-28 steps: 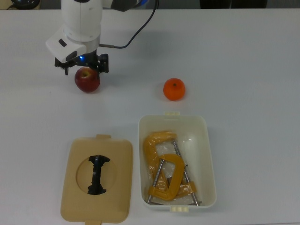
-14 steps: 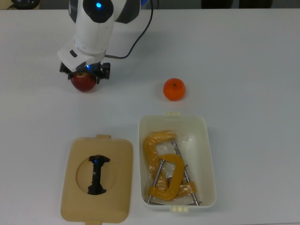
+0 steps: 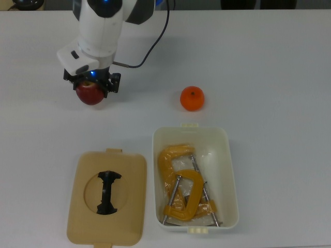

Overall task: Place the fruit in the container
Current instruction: 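Lift the apple and carry it over the white container, then lower the apple into the container and open the gripper, then move the gripper to the orange and grasp it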

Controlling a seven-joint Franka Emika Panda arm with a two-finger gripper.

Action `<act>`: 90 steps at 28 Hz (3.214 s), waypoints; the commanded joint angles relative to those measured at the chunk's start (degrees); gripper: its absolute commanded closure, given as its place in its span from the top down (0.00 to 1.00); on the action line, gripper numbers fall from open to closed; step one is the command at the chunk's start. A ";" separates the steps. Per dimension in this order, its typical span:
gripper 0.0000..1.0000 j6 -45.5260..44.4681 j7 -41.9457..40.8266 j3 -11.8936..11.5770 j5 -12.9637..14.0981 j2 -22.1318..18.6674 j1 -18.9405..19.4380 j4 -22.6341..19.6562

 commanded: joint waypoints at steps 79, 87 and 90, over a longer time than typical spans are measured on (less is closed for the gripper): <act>1.00 -8.31 21.25 3.60 -1.65 11.39 26.03 9.46; 0.00 -7.07 22.21 3.16 -2.36 12.18 25.33 10.17; 0.00 -7.16 23.53 3.25 -2.36 12.18 25.33 11.39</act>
